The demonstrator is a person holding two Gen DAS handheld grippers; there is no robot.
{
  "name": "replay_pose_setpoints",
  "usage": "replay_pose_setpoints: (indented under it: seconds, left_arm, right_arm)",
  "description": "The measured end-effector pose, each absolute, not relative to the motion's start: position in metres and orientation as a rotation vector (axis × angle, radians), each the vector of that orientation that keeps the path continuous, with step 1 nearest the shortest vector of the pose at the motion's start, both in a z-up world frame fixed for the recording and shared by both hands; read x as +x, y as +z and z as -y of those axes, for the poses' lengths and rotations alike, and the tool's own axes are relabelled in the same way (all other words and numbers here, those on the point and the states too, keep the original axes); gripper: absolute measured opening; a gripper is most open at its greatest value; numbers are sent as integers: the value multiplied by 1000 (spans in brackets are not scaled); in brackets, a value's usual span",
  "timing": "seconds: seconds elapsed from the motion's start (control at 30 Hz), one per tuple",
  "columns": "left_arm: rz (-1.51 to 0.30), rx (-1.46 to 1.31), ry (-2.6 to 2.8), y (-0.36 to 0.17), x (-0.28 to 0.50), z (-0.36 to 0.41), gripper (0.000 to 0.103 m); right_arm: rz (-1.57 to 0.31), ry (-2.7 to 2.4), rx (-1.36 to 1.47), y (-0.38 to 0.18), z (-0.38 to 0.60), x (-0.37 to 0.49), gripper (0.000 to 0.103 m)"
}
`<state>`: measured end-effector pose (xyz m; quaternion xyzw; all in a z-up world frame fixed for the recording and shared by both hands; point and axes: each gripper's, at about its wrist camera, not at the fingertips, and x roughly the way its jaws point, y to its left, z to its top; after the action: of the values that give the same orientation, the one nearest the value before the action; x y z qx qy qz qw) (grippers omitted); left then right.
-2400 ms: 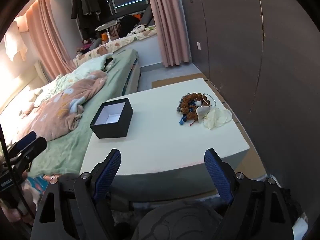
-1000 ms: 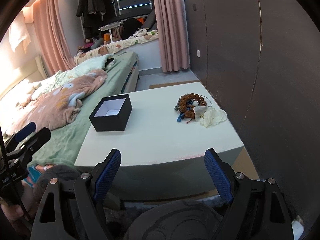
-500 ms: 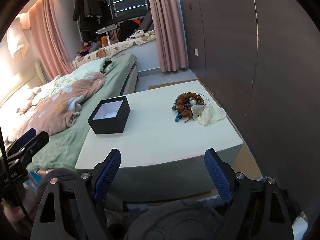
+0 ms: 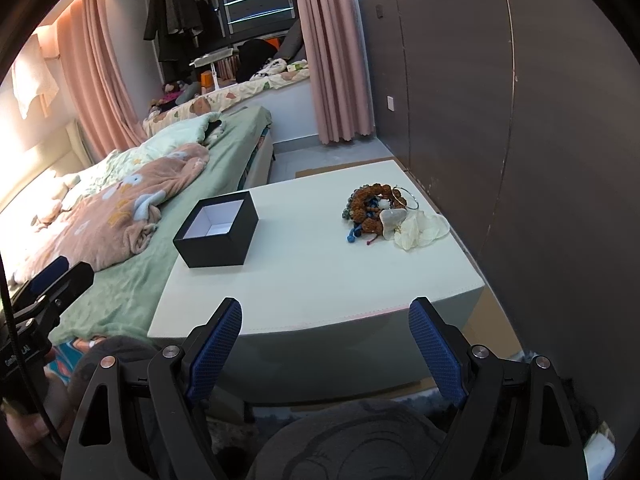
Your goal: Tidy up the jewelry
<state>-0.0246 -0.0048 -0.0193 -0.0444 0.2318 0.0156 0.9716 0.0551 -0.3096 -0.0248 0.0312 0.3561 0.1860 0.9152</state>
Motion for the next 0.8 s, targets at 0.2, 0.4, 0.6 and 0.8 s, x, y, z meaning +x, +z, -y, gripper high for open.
replay_pose_setpoints:
  seconds: [0.2, 0.4, 0.6, 0.8]
  left_arm:
    - [-470, -90, 36, -19, -26, 5, 103]
    - [-496, -85, 18, -15, -20, 5, 103]
    - [-496, -43, 17, 0, -21, 7, 103]
    - [-475, -41, 3, 29, -10, 9, 103]
  right_arm:
    - [-738, 381, 67, -25, 309, 55, 86]
    - [-762, 398, 100, -26, 314, 55, 86]
    - [-768, 376, 56, -19, 314, 59, 86]
    - [-739, 385, 164, -1, 330, 75, 86]
